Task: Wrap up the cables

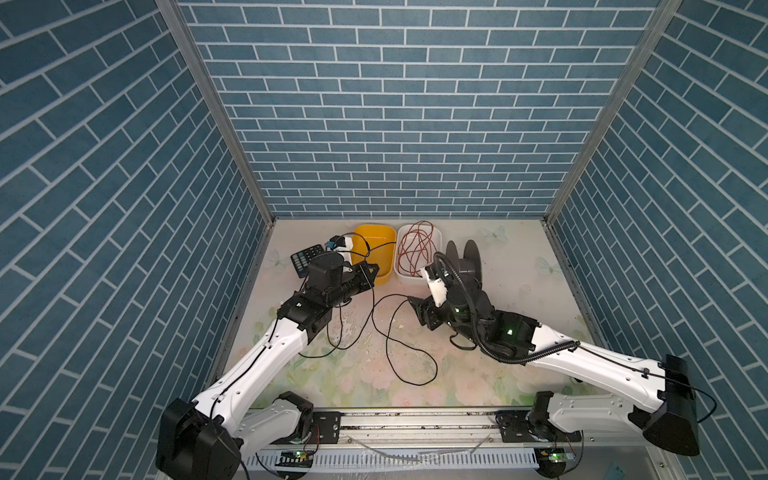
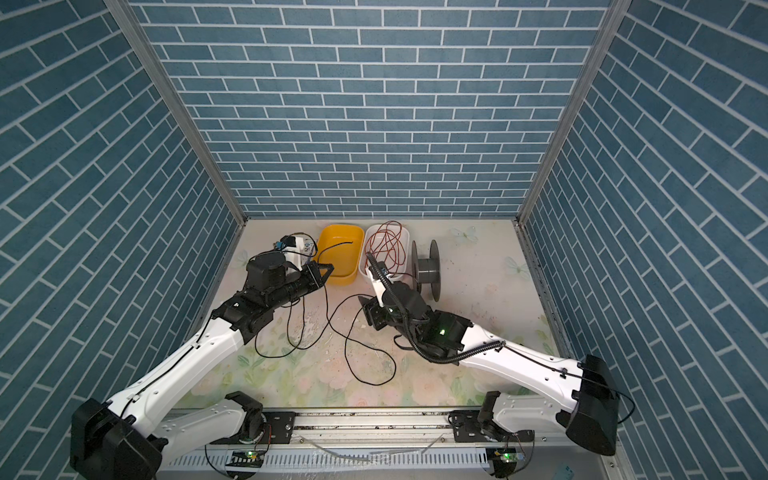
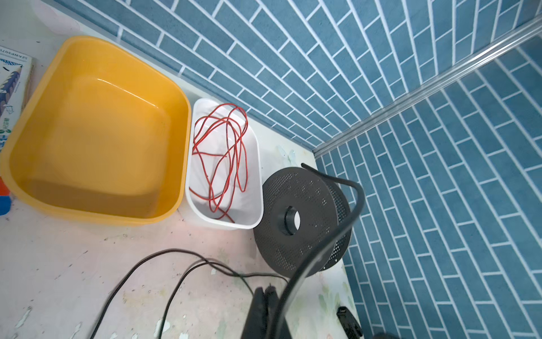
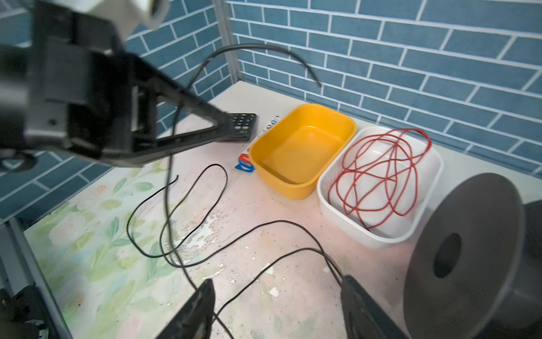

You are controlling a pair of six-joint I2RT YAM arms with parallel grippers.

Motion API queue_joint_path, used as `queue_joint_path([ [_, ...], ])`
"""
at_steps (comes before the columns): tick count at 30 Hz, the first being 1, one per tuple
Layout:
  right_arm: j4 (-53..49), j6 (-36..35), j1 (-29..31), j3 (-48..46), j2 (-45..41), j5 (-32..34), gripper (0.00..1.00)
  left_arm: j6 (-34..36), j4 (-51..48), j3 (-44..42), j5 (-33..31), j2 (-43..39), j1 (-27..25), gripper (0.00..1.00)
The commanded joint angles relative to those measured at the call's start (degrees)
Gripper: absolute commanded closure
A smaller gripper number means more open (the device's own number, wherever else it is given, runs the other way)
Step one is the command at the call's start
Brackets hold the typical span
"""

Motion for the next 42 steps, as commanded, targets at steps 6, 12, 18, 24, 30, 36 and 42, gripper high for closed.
queue_joint_path([
  [6, 16.5, -5.56, 4.01, 0.04, 6.6, 2.24, 0.36, -5.88, 8.93, -1.66, -2.24, 1.56, -1.05, 1.0],
  [12, 20.97, -5.95, 4.0, 3.15, 13.35, 1.91, 0.39, -6.81, 9.73, -2.23, -2.88, 0.3, -1.14, 1.0],
  [18, 24.11, -4.66, 3.99, 6.32, 18.74, 5.48, 0.47, -7.89, 11.51, -3.73, -3.35, 0.11, -1.14, 1.0],
  [24, 23.01, -5.03, 3.94, 11.37, 23.98, 9.35, 0.6, -8.33, 12.77, -4.85, -3.5, 0.59, -1.23, 1.0],
  [30, 19.67, -4.14, 3.2, 12.64, 23.85, 11.37, 1.0, -7.2, 12.09, -5.43, -4.04, 0.07, -1.24, 0.92],
  [36, 11.02, -4.26, 0.93, 11.02, 17.1, 3.65, 1.0, -1.49, 6.19, -3.46, -5.05, -2.97, -1.16, 0.27],
  [42, -2.49, -1.41, -5.76, 9.33, 6.72, -13.42, 1.0, 4.75, 2.22, -1.92, -4.38, -6.59, -1.15, 0.0],
])
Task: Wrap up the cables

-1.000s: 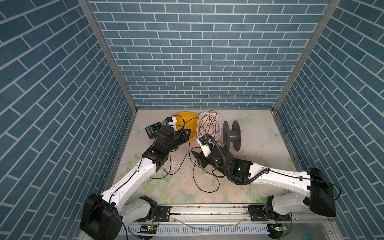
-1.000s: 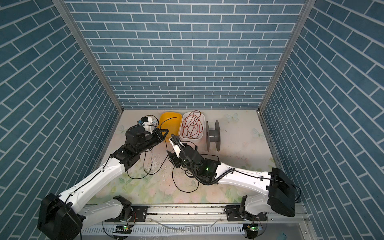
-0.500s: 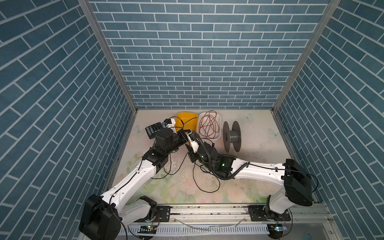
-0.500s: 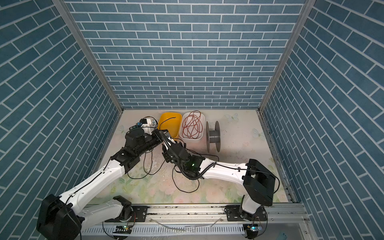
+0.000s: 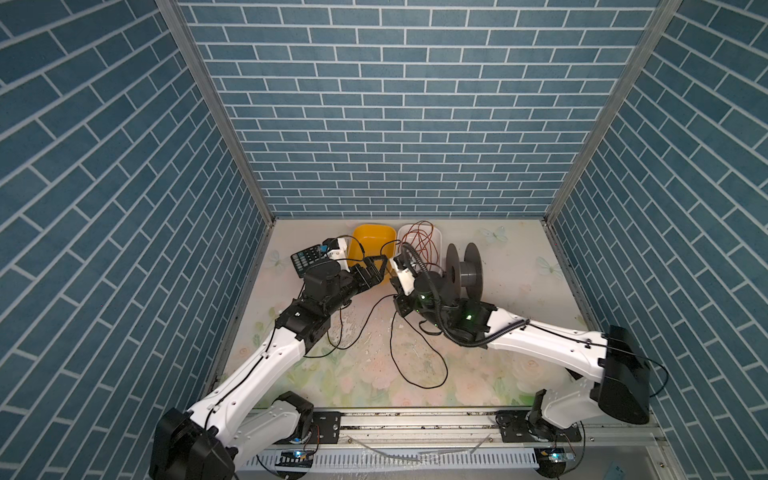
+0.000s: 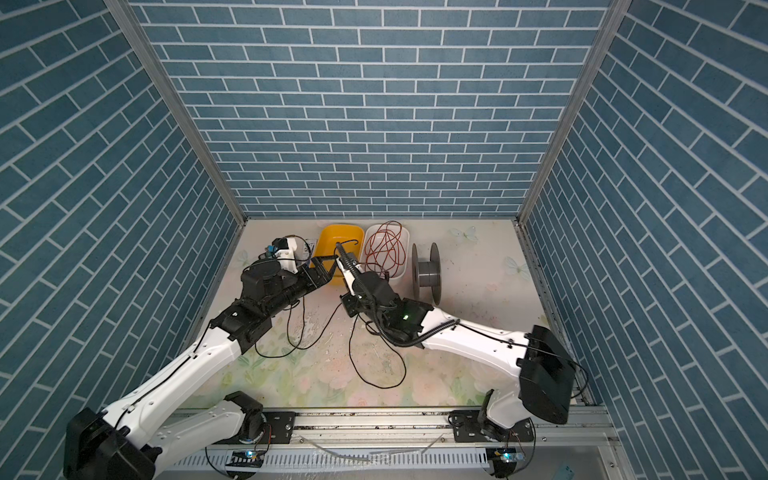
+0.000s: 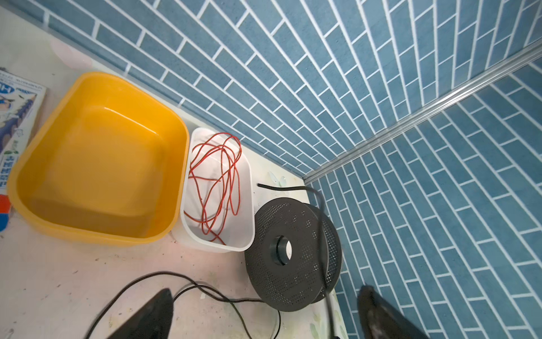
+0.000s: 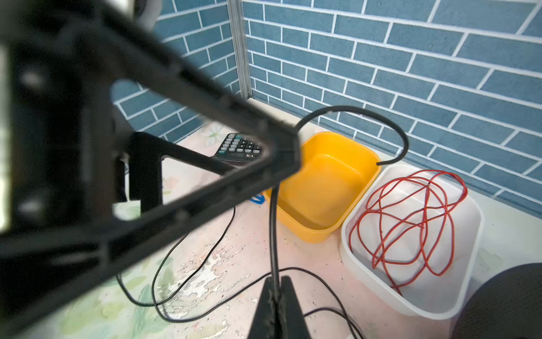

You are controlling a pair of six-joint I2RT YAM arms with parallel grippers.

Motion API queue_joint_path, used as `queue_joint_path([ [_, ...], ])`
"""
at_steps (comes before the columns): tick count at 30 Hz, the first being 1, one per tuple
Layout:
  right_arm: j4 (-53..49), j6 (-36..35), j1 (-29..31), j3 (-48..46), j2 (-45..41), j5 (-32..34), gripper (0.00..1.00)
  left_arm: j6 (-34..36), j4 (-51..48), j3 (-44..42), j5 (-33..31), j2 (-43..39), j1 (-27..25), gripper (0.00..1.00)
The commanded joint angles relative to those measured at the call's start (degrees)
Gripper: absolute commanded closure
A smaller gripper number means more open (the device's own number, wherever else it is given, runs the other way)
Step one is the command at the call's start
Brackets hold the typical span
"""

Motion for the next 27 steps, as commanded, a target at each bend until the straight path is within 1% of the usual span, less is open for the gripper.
queue_joint_path([
  [1, -9.94, 2.1, -3.83, -0.47, -6.98, -12.2, 1.0, 5.67, -3.67, 2.77, 0.82, -1.21, -0.11, 0.0],
  [4, -15.73, 3.07, -7.58, -1.68, -11.54, -18.04, 1.0, 7.38, -5.46, 4.08, 2.36, 0.05, -0.6, 0.0],
  [6, -18.29, 3.45, -9.76, -3.22, -15.09, -19.94, 1.0, 8.42, -5.42, 4.39, 2.23, 1.25, -1.97, 0.0],
  [11, -24.7, 6.13, -13.71, -6.16, -23.79, -19.49, 1.0, 12.15, -7.98, 7.82, -1.92, 6.14, -8.44, 0.0],
  [15, -28.37, 9.19, -15.9, -9.53, -31.01, -17.74, 1.0, 12.41, -8.67, 10.68, -5.78, 11.24, -12.88, 0.0],
  [17, -30.44, 10.66, -16.65, -10.98, -33.97, -14.85, 1.0, 12.54, -8.23, 12.2, -7.47, 13.72, -14.89, 0.0],
  [21, -33.72, 14.3, -16.91, -14.54, -41.33, -3.78, 1.0, 12.9, -6.75, 15.76, -10.51, 19.74, -18.76, 0.0],
  [24, -35.75, 15.81, -17.14, -16.54, -46.09, 1.77, 1.0, 13.83, -6.36, 19.24, -12.45, 24.96, -21.59, 0.0],
  [27, -38.58, 17.13, -17.28, -17.09, -48.49, 6.83, 1.0, 14.32, -6.76, 23.01, -14.87, 30.39, -23.8, 0.0],
])
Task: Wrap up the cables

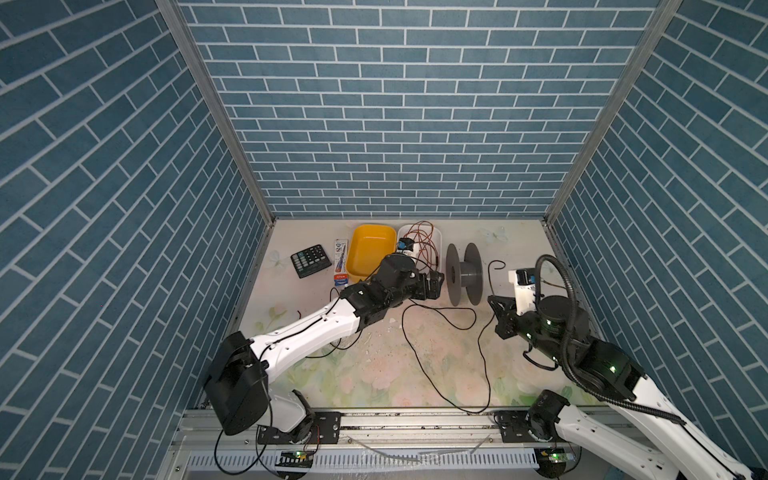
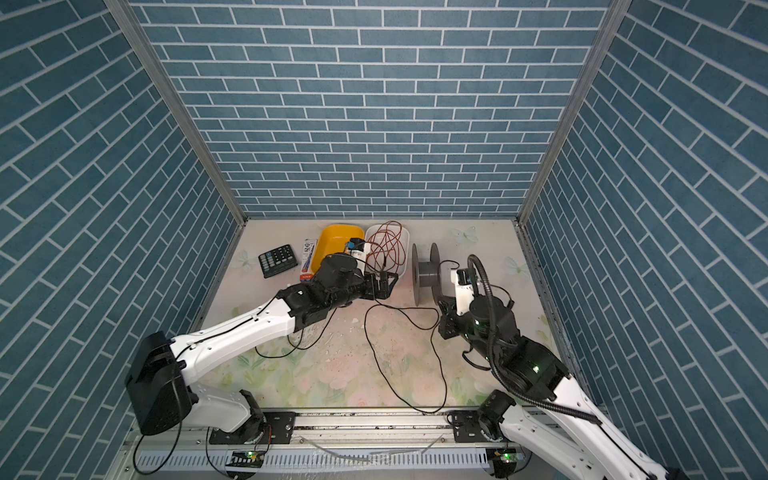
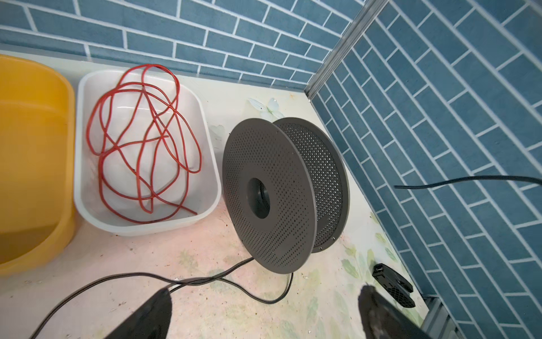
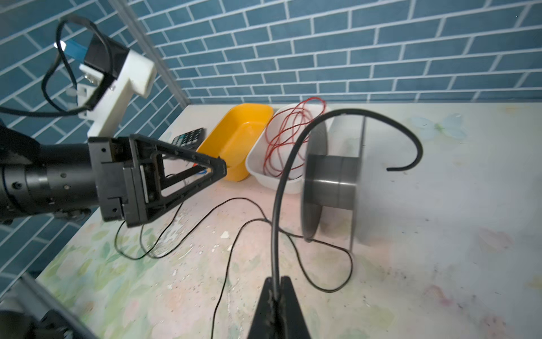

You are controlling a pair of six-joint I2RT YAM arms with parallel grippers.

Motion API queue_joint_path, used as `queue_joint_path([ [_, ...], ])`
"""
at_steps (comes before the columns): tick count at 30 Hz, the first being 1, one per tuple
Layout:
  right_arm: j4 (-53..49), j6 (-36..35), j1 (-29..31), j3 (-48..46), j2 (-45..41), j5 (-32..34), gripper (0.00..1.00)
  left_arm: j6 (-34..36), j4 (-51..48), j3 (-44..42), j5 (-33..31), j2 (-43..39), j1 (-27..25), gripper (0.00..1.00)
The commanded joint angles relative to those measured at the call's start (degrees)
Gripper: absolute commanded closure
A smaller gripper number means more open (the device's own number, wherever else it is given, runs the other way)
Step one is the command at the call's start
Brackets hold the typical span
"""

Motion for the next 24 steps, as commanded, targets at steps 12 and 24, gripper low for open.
queue_joint_path([
  [12, -8.36, 6.45, -0.69, -1.97, -5.03, 14.85, 1.0, 5.04, -8.94, 21.05, -11.64, 21.56, -7.03, 0.0],
  [24, -6.96, 6.19, -0.9, -2.39, -4.6, 13.75, 1.0, 8.51, -18.78, 29.93, -15.03, 29.48, -7.08, 0.29],
])
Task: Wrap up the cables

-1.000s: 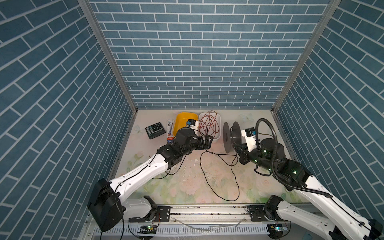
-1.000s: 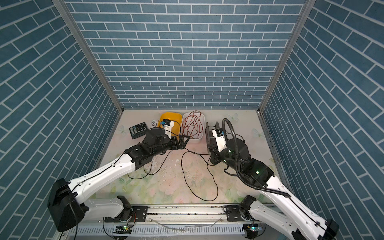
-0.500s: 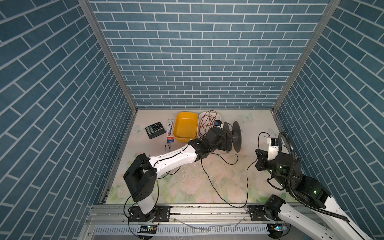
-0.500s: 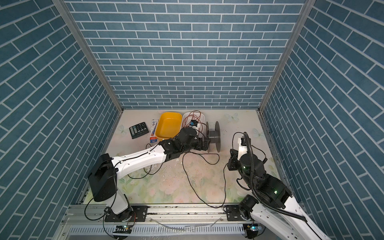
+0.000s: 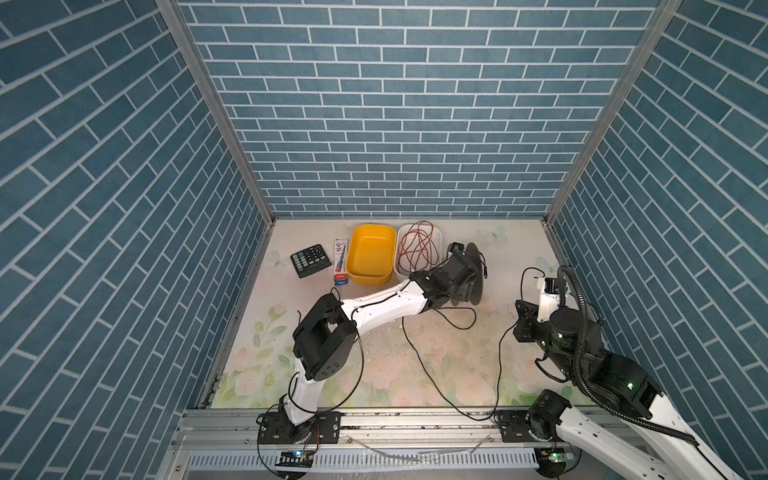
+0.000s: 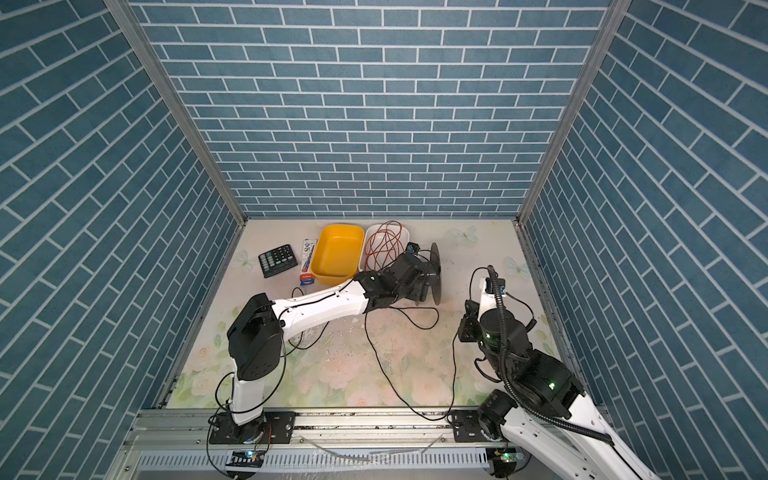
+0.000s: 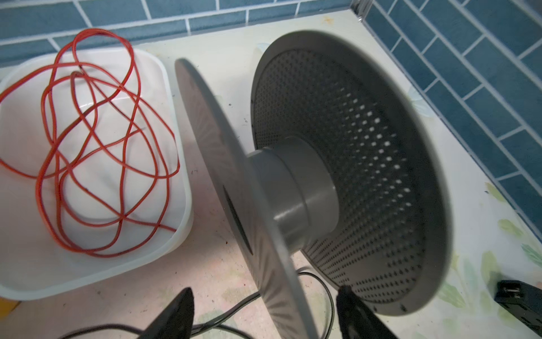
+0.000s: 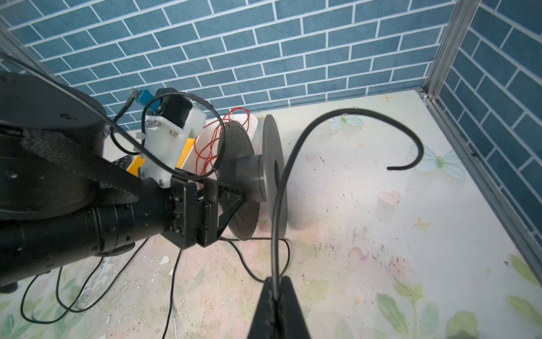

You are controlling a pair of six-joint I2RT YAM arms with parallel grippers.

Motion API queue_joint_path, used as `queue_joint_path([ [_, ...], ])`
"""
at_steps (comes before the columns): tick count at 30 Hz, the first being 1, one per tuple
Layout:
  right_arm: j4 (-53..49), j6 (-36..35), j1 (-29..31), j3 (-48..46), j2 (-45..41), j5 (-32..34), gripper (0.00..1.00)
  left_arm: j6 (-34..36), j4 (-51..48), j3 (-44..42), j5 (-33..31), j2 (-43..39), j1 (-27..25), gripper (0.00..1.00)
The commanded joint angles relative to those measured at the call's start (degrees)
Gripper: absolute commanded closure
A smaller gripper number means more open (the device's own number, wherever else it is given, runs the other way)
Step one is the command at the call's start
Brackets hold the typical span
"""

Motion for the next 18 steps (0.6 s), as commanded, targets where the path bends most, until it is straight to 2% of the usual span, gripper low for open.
queue_joint_path([
  [1, 0.02, 1.79, -0.33, -1.25, 0.06, 0.88, 1.0, 1.89, -3.92, 2.36, -1.92, 0.78, -0.15, 0.33],
  [4, 0.02, 1.49, -0.3, -1.03, 0.19, 1.25, 1.0, 3.01, -3.94, 2.74, -1.42, 1.01, -0.08, 0.43],
  [8, -0.16, 1.22, -0.5, -0.92, -0.02, 1.96, 1.0, 4.21, -4.28, 3.17, -0.21, 1.45, 0.35, 0.64],
  [12, 0.44, 0.83, -0.56, -0.95, 0.31, 2.89, 1.0, 4.24, -4.57, 3.51, 0.17, 1.6, 0.76, 0.76],
  [18, 1.64, -0.18, -0.91, -1.03, 1.37, 3.41, 1.0, 6.28, -5.52, 4.15, 0.01, 2.16, 1.59, 0.84],
])
